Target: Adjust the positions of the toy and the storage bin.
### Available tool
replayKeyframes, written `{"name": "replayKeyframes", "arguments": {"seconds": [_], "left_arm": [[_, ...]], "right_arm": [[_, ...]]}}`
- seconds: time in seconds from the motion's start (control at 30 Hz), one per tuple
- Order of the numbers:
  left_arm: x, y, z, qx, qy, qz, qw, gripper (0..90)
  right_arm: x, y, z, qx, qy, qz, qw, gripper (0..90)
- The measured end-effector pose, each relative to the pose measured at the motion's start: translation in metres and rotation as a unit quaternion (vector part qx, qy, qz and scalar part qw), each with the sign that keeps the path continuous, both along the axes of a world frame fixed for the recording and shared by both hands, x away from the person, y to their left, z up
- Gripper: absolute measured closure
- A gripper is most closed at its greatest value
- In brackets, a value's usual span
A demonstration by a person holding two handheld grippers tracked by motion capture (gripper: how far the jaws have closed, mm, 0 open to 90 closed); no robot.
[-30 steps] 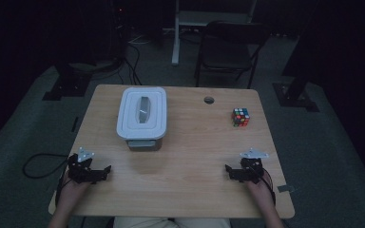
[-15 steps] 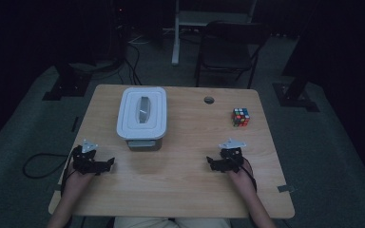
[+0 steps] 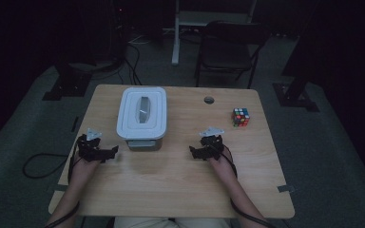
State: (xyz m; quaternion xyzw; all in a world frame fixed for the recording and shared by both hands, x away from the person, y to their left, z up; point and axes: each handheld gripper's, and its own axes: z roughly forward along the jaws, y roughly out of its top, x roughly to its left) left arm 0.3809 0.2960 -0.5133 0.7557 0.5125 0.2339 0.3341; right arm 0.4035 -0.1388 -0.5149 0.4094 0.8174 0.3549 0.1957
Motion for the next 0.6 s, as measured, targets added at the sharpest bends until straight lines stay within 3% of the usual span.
{"name": "replayKeyframes", "arguments": {"seconds": [0.03, 0.13, 0.3, 0.47, 0.6], "left_arm": [[0.003, 0.000, 0.001, 0.003, -0.004, -0.001, 1.0000, 0.7], [0.012, 0.001, 0.002, -0.016, -0.005, 0.001, 0.9999, 0.7], [0.028, 0.000, 0.002, 0.008, -0.012, 0.005, 0.9999, 0.7], [0.045, -0.008, 0.006, 0.032, -0.002, 0.000, 0.9995, 0.7], [0.058, -0.009, 0.010, 0.031, -0.007, -0.001, 0.9995, 0.7]], "right_arm": [[0.003, 0.003, 0.000, 0.002, 0.000, -0.003, 1.0000, 14.3], [0.010, 0.012, 0.000, 0.007, -0.001, -0.010, 0.9999, 14.6], [0.022, 0.025, 0.001, 0.021, -0.006, -0.018, 0.9996, 14.6], [0.039, 0.041, 0.003, 0.026, -0.013, -0.017, 0.9994, 14.5], [0.053, 0.049, 0.007, 0.027, -0.018, -0.020, 0.9993, 14.5]]}}
